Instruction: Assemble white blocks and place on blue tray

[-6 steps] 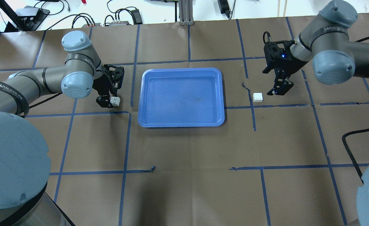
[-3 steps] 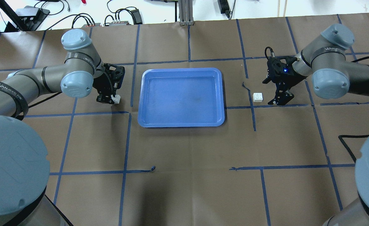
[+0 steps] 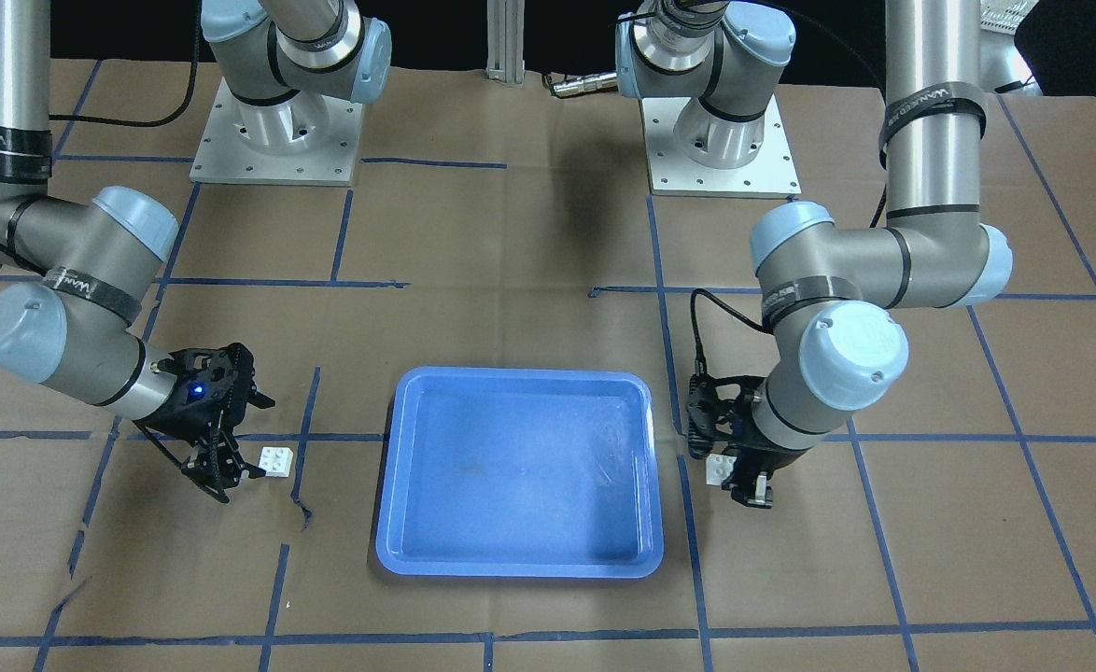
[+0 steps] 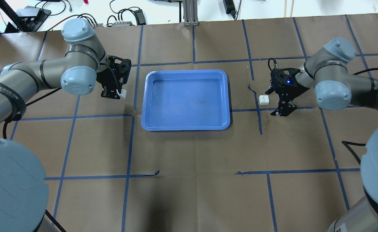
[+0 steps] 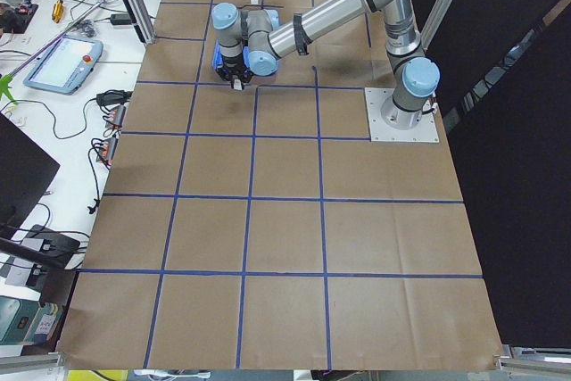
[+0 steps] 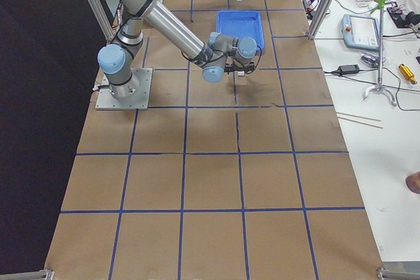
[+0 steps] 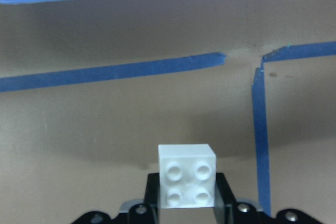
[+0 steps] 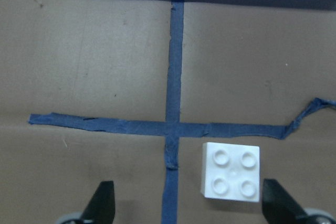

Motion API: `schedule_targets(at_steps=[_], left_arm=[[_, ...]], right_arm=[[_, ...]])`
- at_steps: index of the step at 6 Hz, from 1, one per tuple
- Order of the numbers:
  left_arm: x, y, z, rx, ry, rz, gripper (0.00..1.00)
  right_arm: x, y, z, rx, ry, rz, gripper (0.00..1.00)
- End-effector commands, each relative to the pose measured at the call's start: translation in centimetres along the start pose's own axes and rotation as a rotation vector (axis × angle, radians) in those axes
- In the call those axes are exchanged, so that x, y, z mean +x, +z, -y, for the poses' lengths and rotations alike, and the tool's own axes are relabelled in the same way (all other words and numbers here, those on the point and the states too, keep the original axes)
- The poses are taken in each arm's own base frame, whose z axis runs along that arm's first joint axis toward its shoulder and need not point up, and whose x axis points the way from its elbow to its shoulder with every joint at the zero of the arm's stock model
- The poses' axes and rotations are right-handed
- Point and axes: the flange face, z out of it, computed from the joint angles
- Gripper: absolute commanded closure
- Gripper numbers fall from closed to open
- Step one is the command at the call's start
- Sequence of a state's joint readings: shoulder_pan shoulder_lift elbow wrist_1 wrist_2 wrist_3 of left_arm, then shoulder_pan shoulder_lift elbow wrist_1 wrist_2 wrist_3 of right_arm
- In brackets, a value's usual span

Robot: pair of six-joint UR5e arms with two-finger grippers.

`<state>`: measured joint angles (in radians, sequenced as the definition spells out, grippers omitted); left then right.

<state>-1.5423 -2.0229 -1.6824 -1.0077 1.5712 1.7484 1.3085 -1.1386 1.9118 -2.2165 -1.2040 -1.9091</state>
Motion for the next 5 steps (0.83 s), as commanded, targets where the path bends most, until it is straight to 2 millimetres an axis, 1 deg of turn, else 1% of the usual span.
schedule_targets(at_steps=[1,2,3,4,5], left_arm=[[-0.6,-1.5,9.6,0.008,-0.047,0.033,0.96],[-0.3,-0.4,12.7,0.020,-0.048,0.021,0.95],[0.6,0.6,17.2,0.014,-0.058,0.025,0.95],[0.5,3.0,18.0,0.016,-0.081,0.002,0.95],[0.4,5.4,20.1,0.010,-0.091,0.018,0.95]], right_arm=[[0.1,0.0,-0.1,-0.001,0.006,-0.001,0.00],[0.3,-0.1,0.0,0.004,0.005,-0.006,0.00],[0.5,-0.2,0.0,-0.002,0.001,-0.025,0.02],[0.5,0.2,-0.1,0.001,0.000,-0.020,0.05],[0.5,0.1,-0.1,0.000,-0.001,-0.022,0.12]])
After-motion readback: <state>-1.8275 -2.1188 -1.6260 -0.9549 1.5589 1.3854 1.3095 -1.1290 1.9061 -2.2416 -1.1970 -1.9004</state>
